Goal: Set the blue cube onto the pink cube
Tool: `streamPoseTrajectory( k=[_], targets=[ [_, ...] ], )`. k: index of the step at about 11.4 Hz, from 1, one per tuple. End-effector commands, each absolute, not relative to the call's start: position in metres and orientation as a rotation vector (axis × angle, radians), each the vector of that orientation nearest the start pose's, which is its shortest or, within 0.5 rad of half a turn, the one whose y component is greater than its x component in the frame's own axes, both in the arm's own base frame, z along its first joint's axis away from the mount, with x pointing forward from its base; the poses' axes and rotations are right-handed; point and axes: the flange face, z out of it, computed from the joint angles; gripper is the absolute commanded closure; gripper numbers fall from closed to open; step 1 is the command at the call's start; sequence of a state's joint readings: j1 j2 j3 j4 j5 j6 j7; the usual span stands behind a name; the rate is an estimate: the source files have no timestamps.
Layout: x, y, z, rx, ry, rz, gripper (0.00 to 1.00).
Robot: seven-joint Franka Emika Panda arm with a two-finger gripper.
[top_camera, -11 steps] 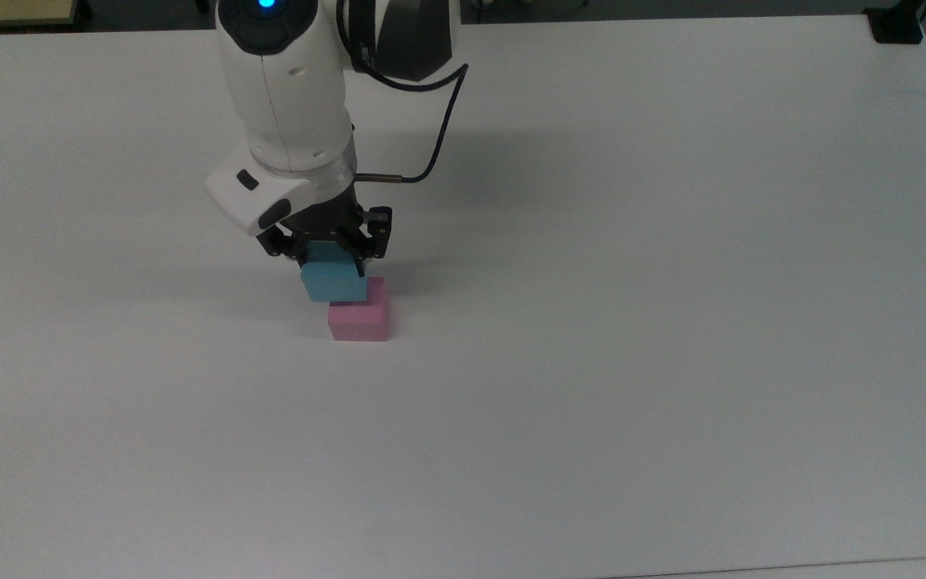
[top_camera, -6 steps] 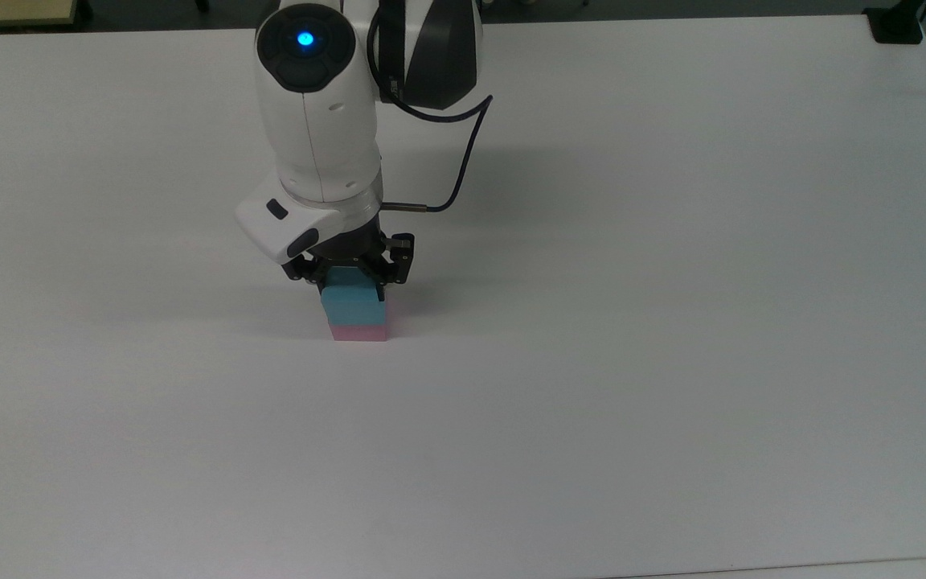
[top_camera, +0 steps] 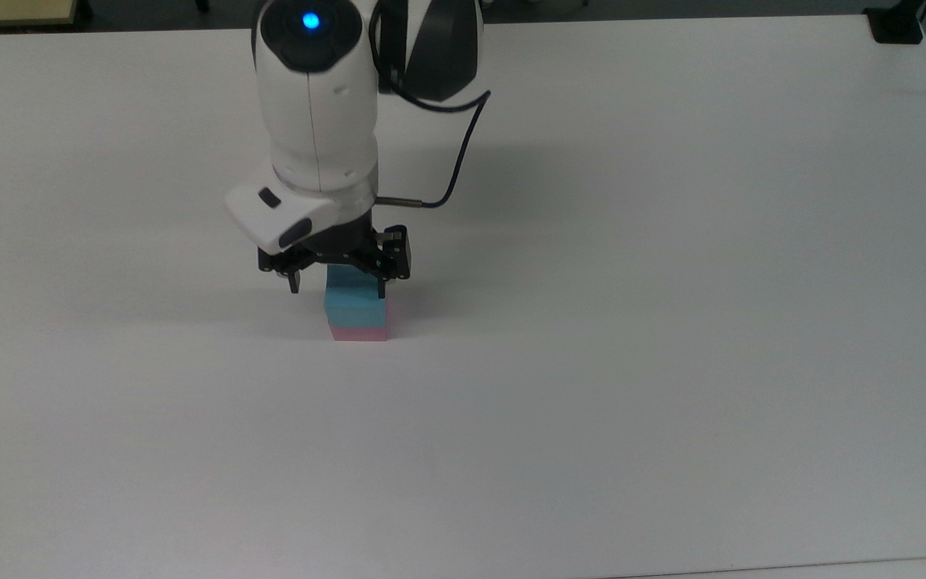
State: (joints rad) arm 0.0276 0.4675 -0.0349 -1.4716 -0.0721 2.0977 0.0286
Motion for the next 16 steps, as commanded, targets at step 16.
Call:
streamPoseTrajectory(
  k=[16],
  targets=[
    [0.528,-0.098,0.671,-3.194,0.143,-0.168,0.00]
  ],
)
